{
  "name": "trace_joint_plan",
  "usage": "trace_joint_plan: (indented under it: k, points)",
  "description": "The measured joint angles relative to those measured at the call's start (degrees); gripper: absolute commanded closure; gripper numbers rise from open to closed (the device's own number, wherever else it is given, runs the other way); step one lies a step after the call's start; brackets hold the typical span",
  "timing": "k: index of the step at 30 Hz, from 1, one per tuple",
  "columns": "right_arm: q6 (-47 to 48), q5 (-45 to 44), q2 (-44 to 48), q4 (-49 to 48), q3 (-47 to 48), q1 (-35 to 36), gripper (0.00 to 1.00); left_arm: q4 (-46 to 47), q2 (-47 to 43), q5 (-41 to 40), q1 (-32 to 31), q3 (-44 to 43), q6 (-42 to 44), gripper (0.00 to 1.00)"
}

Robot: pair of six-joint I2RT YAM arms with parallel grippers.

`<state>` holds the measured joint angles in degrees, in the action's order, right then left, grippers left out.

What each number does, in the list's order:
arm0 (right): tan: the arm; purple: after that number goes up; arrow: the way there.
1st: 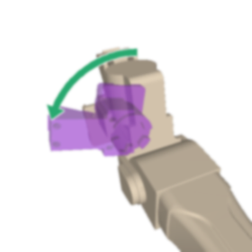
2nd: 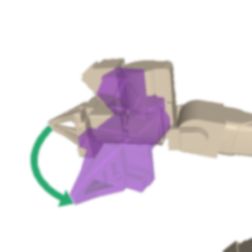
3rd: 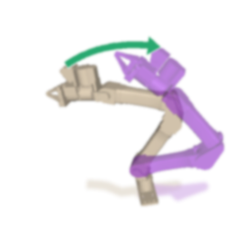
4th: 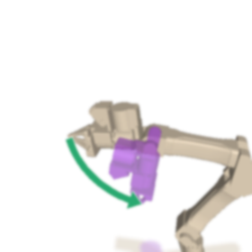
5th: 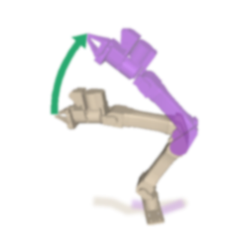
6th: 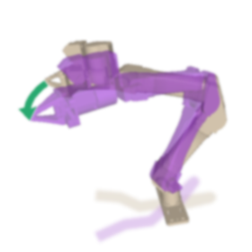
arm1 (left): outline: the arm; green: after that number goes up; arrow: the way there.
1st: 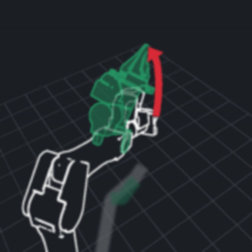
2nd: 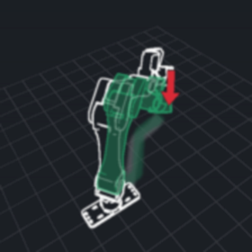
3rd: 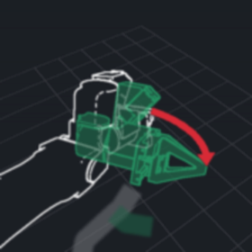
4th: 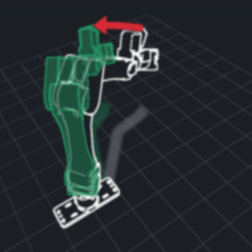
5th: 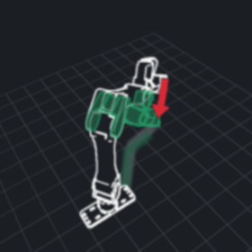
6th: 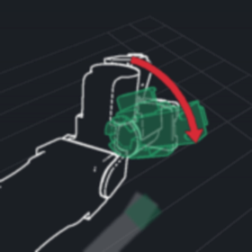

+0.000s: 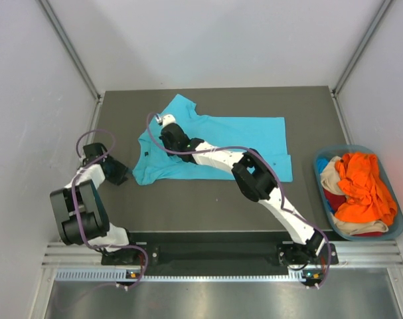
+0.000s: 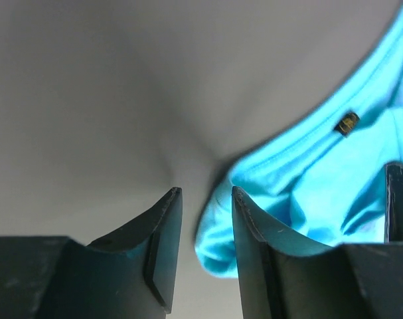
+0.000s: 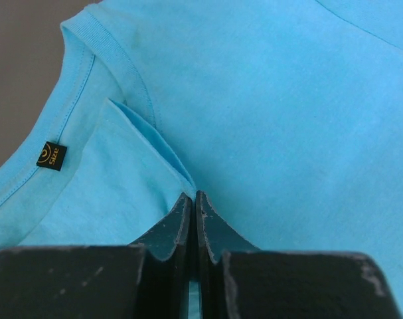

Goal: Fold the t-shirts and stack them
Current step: Fold the tshirt

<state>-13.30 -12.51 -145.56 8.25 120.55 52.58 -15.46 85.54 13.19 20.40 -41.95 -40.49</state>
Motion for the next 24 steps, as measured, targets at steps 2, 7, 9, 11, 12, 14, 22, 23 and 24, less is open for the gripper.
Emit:
trace_joint_plan:
  k: [2,7,9,11,12,14,22,23,24]
  points:
    - [-0.5,-0.5,0.0,0.0,0.0,-0.2,1.00,-1.5,-2.4,-2.1,-1.1,0.0,0.9,0.59]
    - [-2.0,-1.9,0.2,0.0,-0.2,-0.6,1.00,-2.8,-9.7,-4.1,-5.8,0.2,3.0,0.63]
    - [-2.4,-2.6,0.6,0.0,-0.6,-0.7,1.00,-2.9,-12.0,-3.8,-7.0,0.3,3.8,0.64]
    - [-2.9,-3.1,1.0,0.0,-0.9,-0.9,1.00,-3.1,-13.1,-3.6,-7.1,0.6,4.8,0.64]
    - [-3.0,-3.3,1.2,0.1,-0.9,-0.9,1.00,-3.1,-13.3,-3.4,-7.1,0.8,5.2,0.64]
    - [-3.3,-3.5,1.4,0.0,-0.9,-1.0,1.00,-3.2,-13.4,-2.8,-7.2,1.5,6.0,0.64]
    - [-4.0,-3.5,1.8,0.1,-1.4,-1.2,1.00,-2.9,-12.5,3.2,-8.5,6.6,7.5,0.64]
    - [-4.1,-3.5,1.8,0.1,-1.5,-1.2,1.00,-2.8,-12.3,3.5,-8.8,6.9,7.5,0.63]
    - [-4.3,-3.4,1.9,0.1,-1.7,-1.2,1.00,-2.7,-12.3,3.8,-9.0,7.2,7.5,0.63]
